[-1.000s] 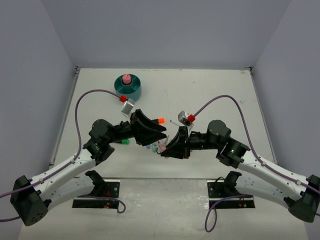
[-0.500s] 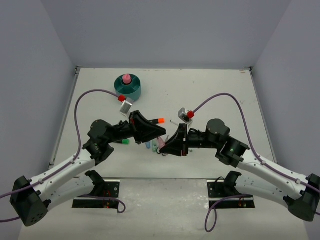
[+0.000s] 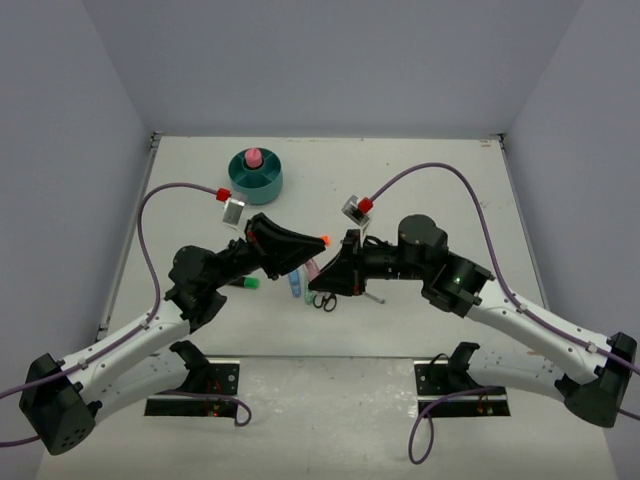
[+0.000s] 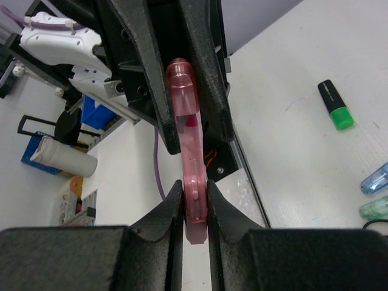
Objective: Sort the stationery into containers
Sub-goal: Close the pen cap on the pen.
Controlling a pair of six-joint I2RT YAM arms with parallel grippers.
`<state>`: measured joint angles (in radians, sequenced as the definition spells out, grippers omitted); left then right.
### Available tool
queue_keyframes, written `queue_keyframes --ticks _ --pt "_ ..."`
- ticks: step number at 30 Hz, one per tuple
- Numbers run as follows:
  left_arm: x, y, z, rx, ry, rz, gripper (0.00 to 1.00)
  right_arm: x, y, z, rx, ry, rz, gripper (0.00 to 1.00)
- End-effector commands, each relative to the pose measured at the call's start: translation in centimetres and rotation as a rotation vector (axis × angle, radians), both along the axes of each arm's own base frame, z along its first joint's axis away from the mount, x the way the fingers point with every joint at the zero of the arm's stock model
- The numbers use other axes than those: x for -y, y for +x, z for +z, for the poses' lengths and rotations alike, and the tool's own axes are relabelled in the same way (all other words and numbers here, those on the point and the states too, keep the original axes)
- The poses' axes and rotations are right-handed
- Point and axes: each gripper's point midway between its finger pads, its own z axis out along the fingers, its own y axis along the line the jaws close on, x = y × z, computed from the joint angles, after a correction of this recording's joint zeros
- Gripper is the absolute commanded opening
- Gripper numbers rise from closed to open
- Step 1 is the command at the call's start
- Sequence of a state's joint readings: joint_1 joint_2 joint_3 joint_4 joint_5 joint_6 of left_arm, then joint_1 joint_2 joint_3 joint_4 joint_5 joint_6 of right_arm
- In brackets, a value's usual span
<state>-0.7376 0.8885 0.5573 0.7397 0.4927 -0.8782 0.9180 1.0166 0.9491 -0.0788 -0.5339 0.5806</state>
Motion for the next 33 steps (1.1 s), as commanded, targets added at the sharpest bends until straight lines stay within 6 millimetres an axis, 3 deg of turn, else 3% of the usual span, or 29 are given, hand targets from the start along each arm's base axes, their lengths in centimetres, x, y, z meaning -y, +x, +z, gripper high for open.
queue_keyframes --ticks 1,7,13,19,23,33 --pt "1.1 -1.3 -7.5 -0.099 0.143 -0.093 0.00 -1.2 4.0 13.1 0.204 0.255 -0.147 0.00" --pt "0.1 -1.6 -9.4 -0.136 0.153 -0.060 0.00 -0.7 7.0 15.3 0.178 0.339 -0.291 0.00" --pt "-0.5 -1.2 -9.4 -0.155 0.147 -0.010 0.00 0.8 6.1 16.0 0.182 0.510 -0.304 0.00" --pt "-0.9 -0.9 -8.9 -0.168 0.103 0.023 0.00 1.9 5.2 15.1 0.176 0.626 -0.299 0.00" --pt "-0.9 -0.5 -8.7 -0.175 0.087 0.036 0.00 0.3 4.7 12.9 0.138 0.580 -0.222 0.00" --pt "0.2 -0.9 -9.2 -0.174 0.114 -0.027 0.00 -0.8 5.5 11.0 0.112 0.540 -0.220 0.00"
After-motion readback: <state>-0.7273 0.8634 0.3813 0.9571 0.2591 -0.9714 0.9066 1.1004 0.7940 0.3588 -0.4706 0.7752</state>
